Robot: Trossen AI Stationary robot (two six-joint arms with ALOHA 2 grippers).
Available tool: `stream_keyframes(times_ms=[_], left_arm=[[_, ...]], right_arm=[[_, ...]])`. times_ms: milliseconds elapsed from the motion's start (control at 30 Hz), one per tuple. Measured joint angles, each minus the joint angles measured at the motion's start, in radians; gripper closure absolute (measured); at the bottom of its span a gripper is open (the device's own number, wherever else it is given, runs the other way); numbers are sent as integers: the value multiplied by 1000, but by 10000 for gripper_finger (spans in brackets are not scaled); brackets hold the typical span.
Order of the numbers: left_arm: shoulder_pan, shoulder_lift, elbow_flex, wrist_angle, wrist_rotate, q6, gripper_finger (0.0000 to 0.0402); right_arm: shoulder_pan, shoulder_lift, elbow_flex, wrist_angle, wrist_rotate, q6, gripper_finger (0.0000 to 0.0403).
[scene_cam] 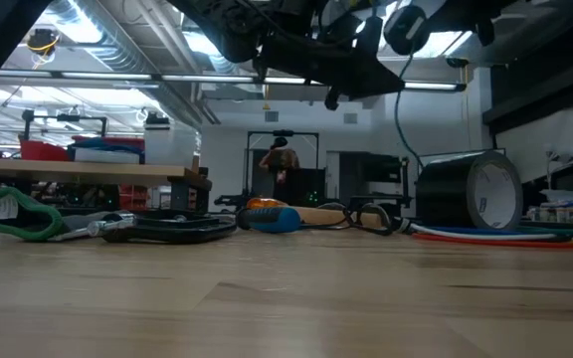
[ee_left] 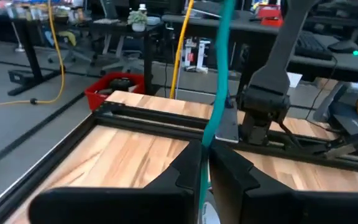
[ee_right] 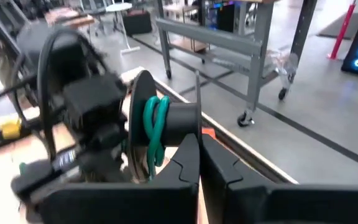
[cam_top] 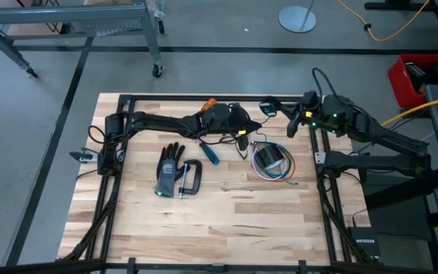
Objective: Coil cords
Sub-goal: Coil the green wire onto the spool
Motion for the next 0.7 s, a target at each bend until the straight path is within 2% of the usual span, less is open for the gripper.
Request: stream_keyframes(times_ms=[100,267,467,700], left_arm=[[-16,2,-2,3,-3,68,371],[-40,5,-2,15,-2,137,374],[-49,8,-2,15,-1,137,375],[-51,8,-2,18,-3,137,329]], right_arm=[[0,4,1,32,-1,1,402],[0,24,1,93,-60,-1,402],[0,24,1,105,-74,-6,402],[0,22,1,179,-110,-29,402]])
